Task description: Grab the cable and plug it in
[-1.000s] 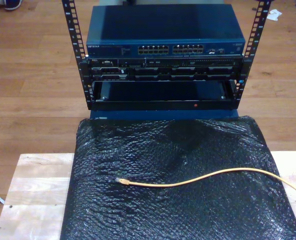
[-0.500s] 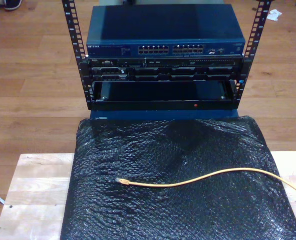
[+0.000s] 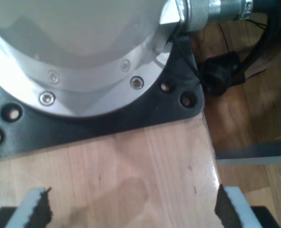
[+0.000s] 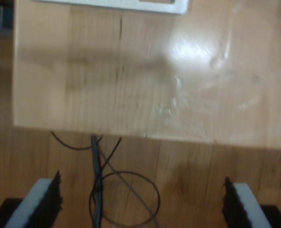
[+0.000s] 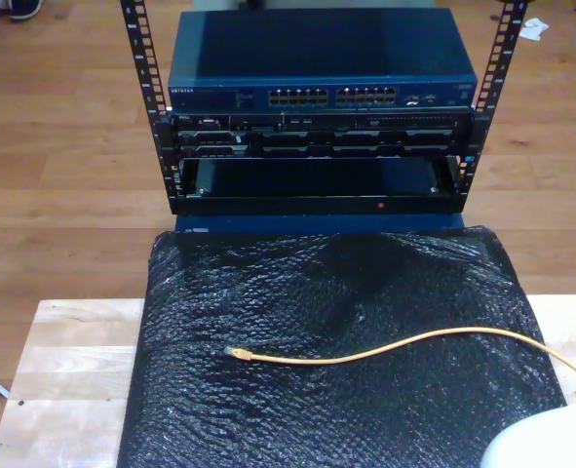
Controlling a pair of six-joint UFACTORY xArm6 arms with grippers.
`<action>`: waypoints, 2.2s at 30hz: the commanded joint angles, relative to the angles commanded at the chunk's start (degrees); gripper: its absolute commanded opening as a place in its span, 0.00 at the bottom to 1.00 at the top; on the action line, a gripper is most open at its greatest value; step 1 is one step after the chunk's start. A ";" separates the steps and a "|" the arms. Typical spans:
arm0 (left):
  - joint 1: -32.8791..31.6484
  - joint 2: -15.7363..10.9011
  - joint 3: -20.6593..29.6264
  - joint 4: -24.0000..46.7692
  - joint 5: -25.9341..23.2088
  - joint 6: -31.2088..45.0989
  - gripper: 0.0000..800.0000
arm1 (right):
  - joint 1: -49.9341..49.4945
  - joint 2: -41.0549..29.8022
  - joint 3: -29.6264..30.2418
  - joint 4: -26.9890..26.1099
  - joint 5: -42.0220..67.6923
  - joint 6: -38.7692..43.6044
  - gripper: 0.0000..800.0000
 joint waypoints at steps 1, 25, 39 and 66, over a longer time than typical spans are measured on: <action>0.00 0.00 -0.26 0.00 0.44 0.00 1.00 | 0.00 0.44 -1.05 0.00 0.18 1.14 1.00; -12.04 -1.49 -25.85 -11.69 32.18 -7.12 1.00 | 27.34 12.57 -19.25 1.41 7.03 39.74 1.00; -25.23 -1.23 -29.36 -12.75 34.20 -27.25 1.00 | 50.64 13.89 -25.85 4.48 8.70 71.21 1.00; -42.64 -0.88 -30.86 -19.34 35.16 -47.21 1.00 | 98.02 25.58 -32.18 5.63 -0.88 111.30 1.00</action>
